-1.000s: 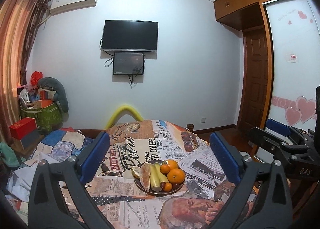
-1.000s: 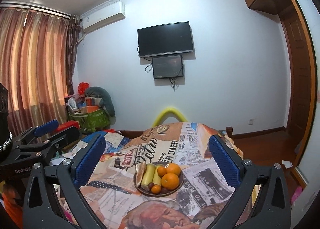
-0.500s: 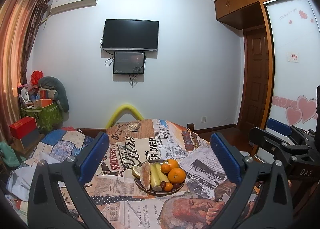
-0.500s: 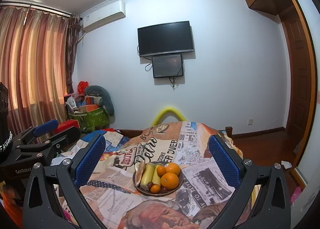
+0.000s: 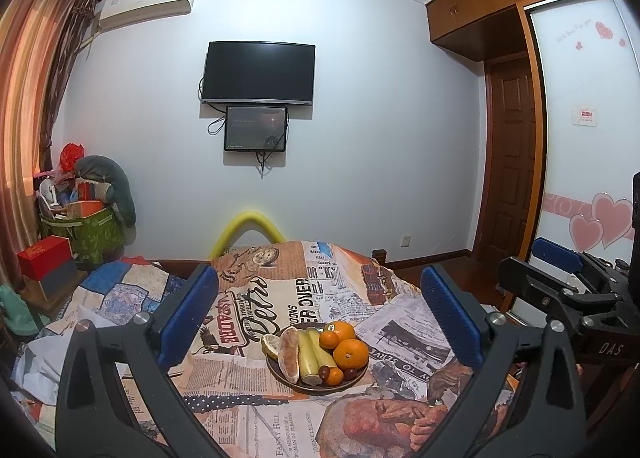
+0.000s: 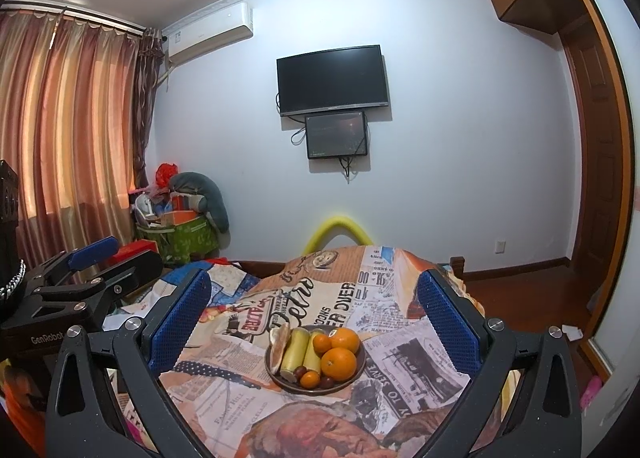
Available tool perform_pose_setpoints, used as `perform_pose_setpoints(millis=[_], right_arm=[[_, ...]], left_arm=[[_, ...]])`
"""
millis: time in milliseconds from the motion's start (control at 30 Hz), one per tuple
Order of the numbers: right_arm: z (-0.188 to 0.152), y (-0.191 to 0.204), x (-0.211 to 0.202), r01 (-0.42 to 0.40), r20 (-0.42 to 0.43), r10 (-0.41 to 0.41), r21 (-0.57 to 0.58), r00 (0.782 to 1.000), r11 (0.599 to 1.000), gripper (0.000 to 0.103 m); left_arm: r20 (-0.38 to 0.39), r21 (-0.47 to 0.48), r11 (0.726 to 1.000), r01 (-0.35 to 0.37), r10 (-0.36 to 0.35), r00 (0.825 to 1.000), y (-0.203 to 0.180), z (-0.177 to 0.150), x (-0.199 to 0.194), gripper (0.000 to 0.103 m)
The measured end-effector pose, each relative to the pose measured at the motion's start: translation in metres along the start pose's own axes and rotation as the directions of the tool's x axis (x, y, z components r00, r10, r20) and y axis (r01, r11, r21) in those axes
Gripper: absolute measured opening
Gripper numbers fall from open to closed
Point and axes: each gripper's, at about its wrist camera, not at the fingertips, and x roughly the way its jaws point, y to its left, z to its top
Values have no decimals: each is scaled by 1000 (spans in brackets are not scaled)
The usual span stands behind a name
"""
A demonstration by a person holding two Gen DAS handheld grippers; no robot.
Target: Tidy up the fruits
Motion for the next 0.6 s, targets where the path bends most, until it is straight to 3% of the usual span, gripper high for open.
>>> perform_pose_setpoints(millis=[600], right_arm=[[3, -2, -4, 2, 7, -2, 2, 1000, 1000, 103]], left_arm=[[-6, 3, 1000, 10, -10, 1000, -2, 1, -2, 103]])
